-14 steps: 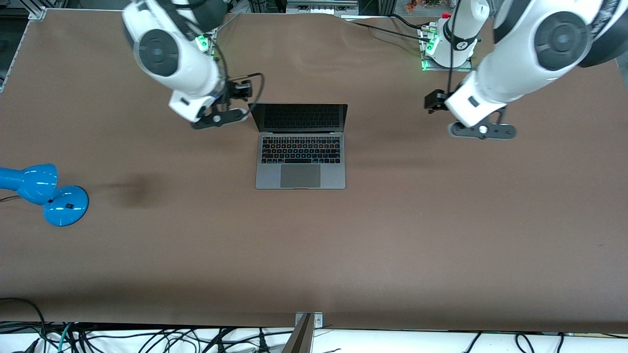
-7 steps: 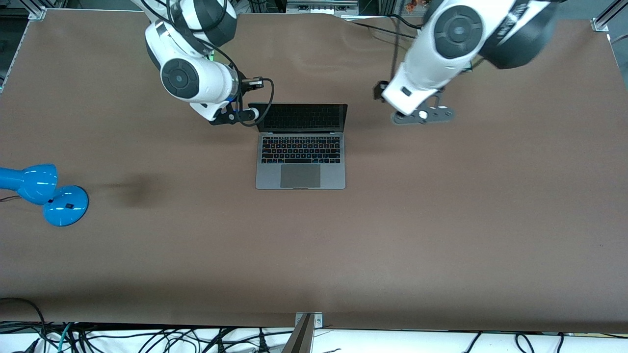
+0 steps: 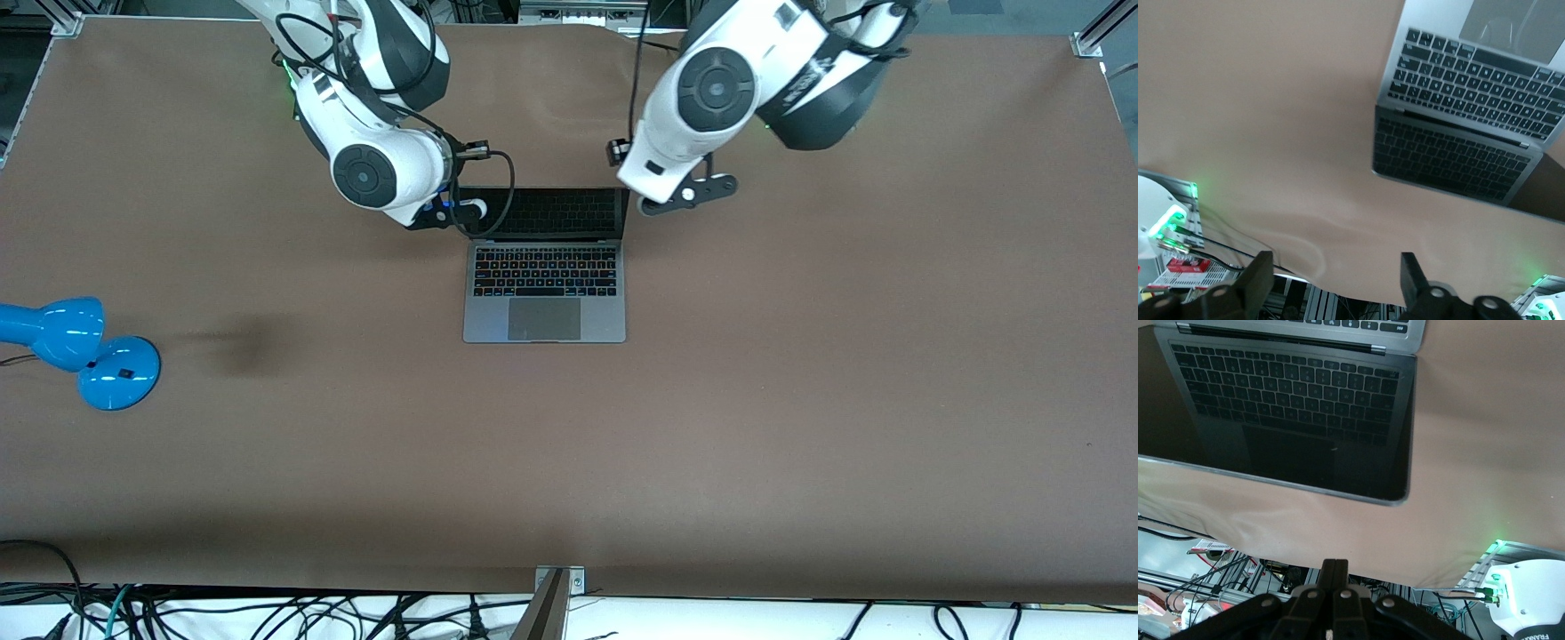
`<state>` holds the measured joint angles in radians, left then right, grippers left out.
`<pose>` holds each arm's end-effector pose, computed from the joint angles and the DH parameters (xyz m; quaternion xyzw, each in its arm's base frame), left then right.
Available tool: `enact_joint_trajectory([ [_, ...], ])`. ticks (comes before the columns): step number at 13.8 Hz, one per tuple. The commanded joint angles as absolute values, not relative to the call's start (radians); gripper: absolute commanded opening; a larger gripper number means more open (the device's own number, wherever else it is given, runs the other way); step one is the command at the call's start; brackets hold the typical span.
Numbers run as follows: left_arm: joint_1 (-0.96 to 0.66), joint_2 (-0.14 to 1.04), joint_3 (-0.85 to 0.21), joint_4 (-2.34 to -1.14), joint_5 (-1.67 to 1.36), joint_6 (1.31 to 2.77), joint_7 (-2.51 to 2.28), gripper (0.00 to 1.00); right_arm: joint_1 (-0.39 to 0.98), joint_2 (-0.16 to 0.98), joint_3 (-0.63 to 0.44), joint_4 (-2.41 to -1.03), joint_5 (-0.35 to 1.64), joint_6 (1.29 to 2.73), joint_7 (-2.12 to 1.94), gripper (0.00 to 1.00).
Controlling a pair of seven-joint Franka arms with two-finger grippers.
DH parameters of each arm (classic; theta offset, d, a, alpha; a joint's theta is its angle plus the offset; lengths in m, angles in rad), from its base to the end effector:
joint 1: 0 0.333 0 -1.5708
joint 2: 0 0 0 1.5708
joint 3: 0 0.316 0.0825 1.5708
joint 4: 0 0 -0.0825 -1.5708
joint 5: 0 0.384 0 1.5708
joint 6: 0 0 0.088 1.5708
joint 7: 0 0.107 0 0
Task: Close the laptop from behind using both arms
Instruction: 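Lower both grippers onto the back of the laptop screen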
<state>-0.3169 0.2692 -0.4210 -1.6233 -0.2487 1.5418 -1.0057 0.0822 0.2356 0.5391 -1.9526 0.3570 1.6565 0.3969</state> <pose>0.4393 -0.4063 0.4607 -0.9601 -0.1439 0.2395 0.0097 0.4243 0.3351 0.3558 -0.9412 -0.0562 0.3240 0.0781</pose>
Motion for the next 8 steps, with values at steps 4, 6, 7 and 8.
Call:
enact_joint_trajectory([
  [4,-0.402,0.365,-0.416,-1.620,-0.291,1.670,-1.091,0.00,0.081,0.273,0.543,-1.957,0.376,1.732,0.396,0.04],
  [6,-0.420,0.396,-0.414,-1.621,-0.290,1.681,-1.091,0.00,0.081,0.281,0.541,-1.956,0.370,1.756,0.396,0.04],
  [7,-0.425,0.406,-0.414,-1.620,-0.290,1.684,-1.089,0.00,0.080,0.281,0.540,-1.954,0.365,1.769,0.396,0.04],
  [8,-0.431,0.414,-0.414,-1.621,-0.288,1.684,-1.086,0.00,0.077,0.281,0.540,-1.948,0.359,1.782,0.397,0.04],
])
